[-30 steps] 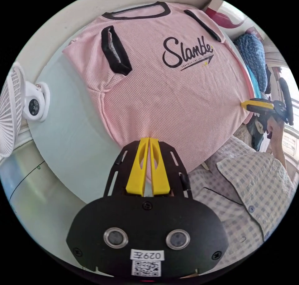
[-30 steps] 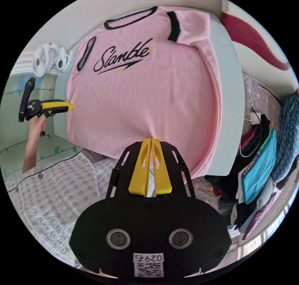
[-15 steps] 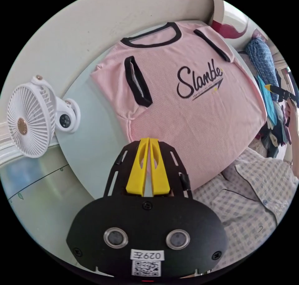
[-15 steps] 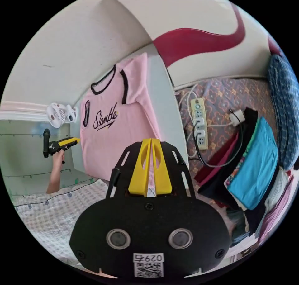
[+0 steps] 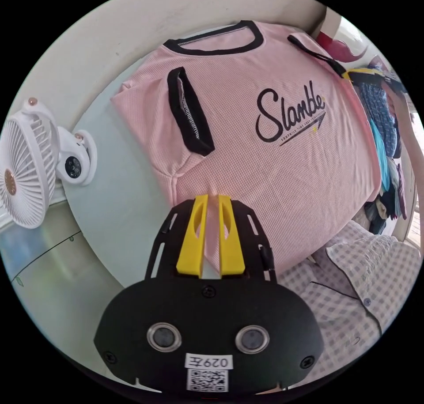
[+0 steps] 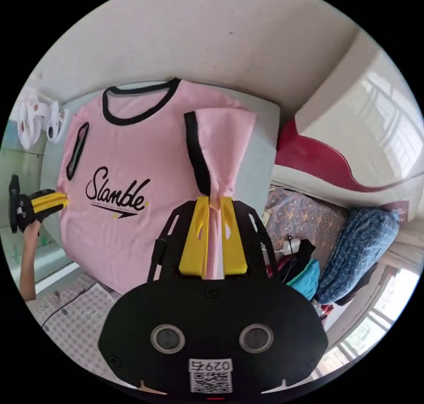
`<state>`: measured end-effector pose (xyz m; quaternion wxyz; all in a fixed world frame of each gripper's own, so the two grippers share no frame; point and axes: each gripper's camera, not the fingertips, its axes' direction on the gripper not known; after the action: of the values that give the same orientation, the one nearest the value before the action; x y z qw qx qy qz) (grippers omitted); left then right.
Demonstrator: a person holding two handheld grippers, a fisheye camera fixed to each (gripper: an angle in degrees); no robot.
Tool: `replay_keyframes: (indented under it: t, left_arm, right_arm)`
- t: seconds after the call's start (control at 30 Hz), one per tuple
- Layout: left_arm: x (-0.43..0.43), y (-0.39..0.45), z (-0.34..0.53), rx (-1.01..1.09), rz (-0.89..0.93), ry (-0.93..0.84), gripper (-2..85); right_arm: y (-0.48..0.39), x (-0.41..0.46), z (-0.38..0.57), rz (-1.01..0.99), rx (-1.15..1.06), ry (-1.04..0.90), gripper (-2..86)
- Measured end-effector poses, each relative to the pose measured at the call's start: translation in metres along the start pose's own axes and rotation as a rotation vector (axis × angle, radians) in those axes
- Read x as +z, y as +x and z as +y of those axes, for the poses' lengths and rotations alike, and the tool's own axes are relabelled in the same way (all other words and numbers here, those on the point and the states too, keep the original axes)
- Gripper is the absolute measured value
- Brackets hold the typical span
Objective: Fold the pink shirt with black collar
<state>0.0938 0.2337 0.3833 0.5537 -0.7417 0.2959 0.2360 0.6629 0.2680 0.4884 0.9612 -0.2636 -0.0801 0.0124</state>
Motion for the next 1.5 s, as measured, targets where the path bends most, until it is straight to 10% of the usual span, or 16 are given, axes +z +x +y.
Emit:
replay_keyframes:
  t: [0.27, 0.7, 1.07, 1.17, 1.5]
  left_arm:
    - [-0.01, -0.008, -0.002, 0.025, 0.002, -0.026, 3.9]
    - [-0.042, -0.051, -0.045, -0.11, -0.031, 0.069, 15.1]
    - [-0.107, -0.143, 0.105, -0.512, -0.202, 0.267, -0.4]
    - [-0.106, -0.14, 0.107, -0.432, 0.093, 0.343, 3.0]
    - [-0.058, -0.048, -0.024, -0.019, -0.041, 0.112, 15.0]
  right_arm:
    - [0.21, -0.01, 0.119, -0.802, 0.609, 0.365, 0.4]
    - [-0.128, 0.058, 0.081, -0.188, -0.204, -0.159, -0.5]
    - [-0.159, 0.098, 0.076, -0.253, -0.055, -0.142, -0.5]
    - [-0.169, 0.105, 0.072, -0.25, -0.064, -0.148, -0.5]
    - [-0.196, 0.116, 0.062, -0.208, -0.074, -0.157, -0.5]
